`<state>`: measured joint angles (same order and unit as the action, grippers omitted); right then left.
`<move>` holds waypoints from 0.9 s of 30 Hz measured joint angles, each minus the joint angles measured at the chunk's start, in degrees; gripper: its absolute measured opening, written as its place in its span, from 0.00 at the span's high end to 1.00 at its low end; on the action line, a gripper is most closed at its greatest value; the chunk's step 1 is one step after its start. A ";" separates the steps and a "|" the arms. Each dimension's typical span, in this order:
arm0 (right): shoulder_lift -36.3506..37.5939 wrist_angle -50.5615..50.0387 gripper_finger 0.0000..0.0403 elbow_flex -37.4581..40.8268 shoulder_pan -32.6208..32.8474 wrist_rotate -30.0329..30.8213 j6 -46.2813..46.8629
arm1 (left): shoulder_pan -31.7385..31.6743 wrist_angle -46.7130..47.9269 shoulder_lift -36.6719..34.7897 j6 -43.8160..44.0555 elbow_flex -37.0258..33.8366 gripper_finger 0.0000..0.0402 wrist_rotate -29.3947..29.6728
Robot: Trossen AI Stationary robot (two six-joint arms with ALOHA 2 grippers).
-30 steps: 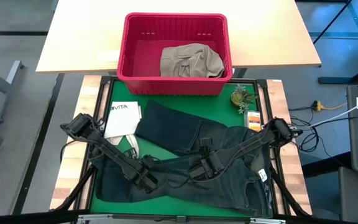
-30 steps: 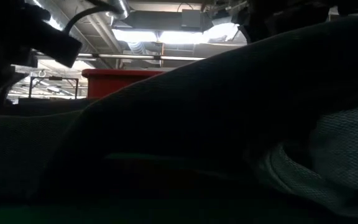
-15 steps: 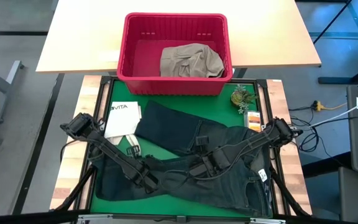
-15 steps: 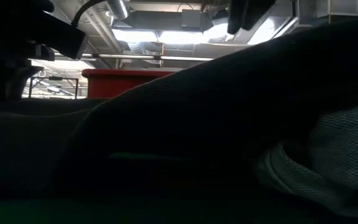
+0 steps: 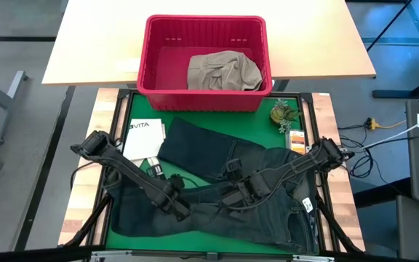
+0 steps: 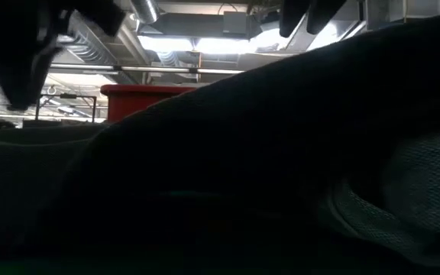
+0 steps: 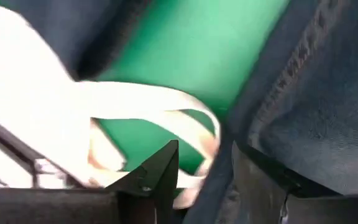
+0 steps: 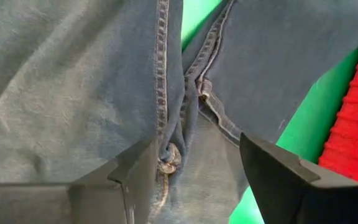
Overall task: Fold Laundry from Bin
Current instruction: Fold the dark blue jeans
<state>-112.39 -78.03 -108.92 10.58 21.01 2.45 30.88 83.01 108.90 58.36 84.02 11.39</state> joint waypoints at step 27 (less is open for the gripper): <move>20.76 19.28 0.44 27.50 -6.11 -4.97 0.21 | 20.22 7.16 -30.95 43.87 0.90 0.68 1.35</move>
<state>-91.63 -58.75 -81.43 4.47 16.04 2.66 51.10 90.17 77.95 102.23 84.92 12.74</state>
